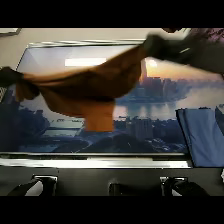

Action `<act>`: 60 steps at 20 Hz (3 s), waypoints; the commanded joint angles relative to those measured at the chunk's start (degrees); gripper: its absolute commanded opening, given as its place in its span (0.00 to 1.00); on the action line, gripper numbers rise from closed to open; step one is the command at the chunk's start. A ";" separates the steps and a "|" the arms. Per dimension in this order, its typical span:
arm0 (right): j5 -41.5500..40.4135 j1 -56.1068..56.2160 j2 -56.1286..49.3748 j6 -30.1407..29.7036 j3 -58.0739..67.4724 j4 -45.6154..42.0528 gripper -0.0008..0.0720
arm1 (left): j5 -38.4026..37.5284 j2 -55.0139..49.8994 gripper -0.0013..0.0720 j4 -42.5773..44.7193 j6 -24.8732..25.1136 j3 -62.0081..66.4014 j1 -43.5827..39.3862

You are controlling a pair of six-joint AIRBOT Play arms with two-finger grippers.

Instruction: Fold the clothes and pants, and hang the long-sleeved shirts on hangers.

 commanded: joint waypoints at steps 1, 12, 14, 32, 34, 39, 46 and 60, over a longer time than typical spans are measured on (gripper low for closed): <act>-7.21 -1.42 9.97 1.99 10.45 -9.60 0.04 | -6.01 12.20 0.04 1.33 -0.79 4.70 0.07; -11.85 -1.40 15.91 12.55 11.21 -21.33 0.04 | -15.17 28.50 0.04 14.78 -13.27 3.58 0.04; -11.87 -1.40 9.11 13.03 11.21 -19.61 0.04 | -15.63 24.20 0.04 11.08 -10.99 0.31 0.04; 0.04 -1.14 -50.93 11.67 11.19 9.75 0.12 | 15.15 -32.83 0.05 -3.04 -8.81 -15.58 -0.02; -4.37 -1.95 -49.53 10.80 11.19 10.01 0.35 | 11.45 -32.30 0.24 -3.02 -8.81 -13.49 1.07; -26.36 -9.07 -38.77 -7.37 11.13 6.95 0.49 | -1.95 -24.72 0.87 -2.97 -3.30 -6.91 10.60; -24.72 -14.71 -19.17 -12.66 -21.88 12.98 0.50 | -1.73 -9.22 0.86 -3.04 -4.04 -23.52 19.45; 12.70 18.51 -10.86 0.96 -58.86 24.65 0.53 | -1.53 -8.07 0.86 -3.02 -4.52 -30.91 17.44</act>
